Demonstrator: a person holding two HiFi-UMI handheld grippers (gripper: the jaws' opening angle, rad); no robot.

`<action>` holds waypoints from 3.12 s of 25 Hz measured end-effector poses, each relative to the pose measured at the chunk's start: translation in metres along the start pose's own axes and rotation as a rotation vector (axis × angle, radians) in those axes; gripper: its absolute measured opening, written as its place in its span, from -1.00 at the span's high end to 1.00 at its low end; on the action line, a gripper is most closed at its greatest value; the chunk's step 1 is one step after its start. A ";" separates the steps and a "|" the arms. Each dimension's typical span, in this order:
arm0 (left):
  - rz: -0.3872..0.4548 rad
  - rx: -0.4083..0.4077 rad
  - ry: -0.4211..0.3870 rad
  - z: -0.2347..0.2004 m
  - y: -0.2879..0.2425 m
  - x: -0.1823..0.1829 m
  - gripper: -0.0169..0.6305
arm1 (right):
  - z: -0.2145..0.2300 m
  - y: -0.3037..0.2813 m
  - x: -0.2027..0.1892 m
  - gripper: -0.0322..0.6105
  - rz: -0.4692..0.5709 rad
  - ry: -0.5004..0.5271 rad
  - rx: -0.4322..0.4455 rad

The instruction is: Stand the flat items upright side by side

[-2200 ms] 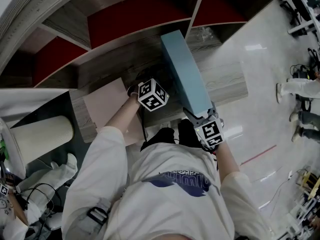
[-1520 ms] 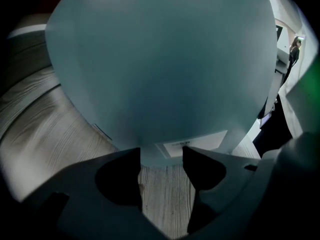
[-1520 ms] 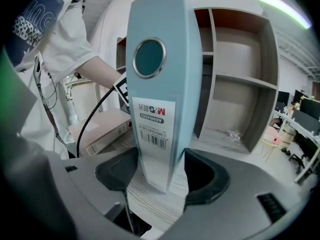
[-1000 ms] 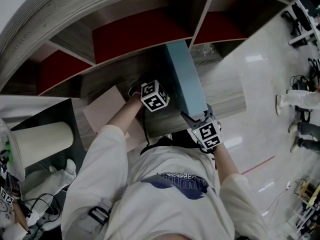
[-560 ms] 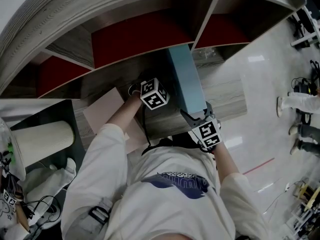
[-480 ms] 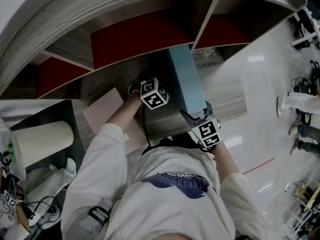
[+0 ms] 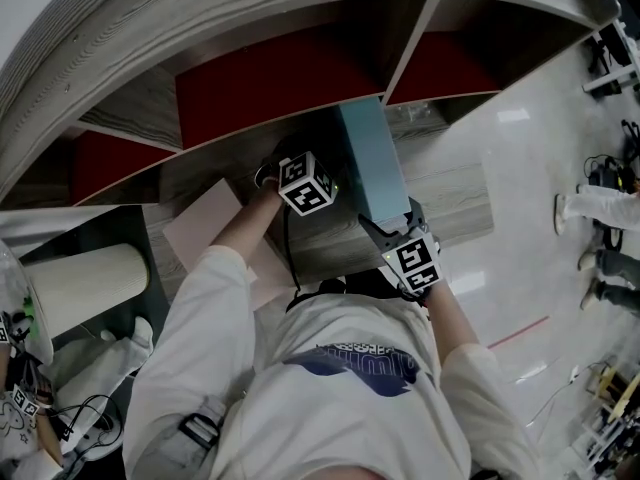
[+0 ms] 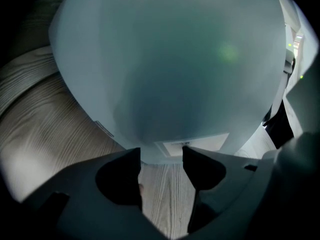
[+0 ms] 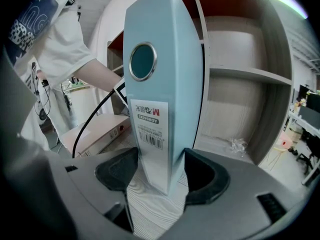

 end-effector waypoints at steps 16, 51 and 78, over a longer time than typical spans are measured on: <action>0.005 0.031 0.050 -0.022 -0.009 0.002 0.13 | 0.018 -0.013 0.011 0.00 0.014 0.007 0.006; 0.000 0.079 0.151 -0.036 -0.005 -0.010 0.13 | 0.030 -0.018 0.030 -0.08 0.064 0.013 0.036; 0.115 0.280 0.782 0.207 0.258 -0.080 0.13 | -0.128 0.074 0.006 -0.08 0.157 -0.177 0.175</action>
Point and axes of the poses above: the fingertips, and each gripper's own axes: y backward along the fingers, z to its right, x out of its top, the point moved 4 cm from there along y, backward along the fingers, and after that the axes turned 3 degrees about x, right-handed, at the moved point
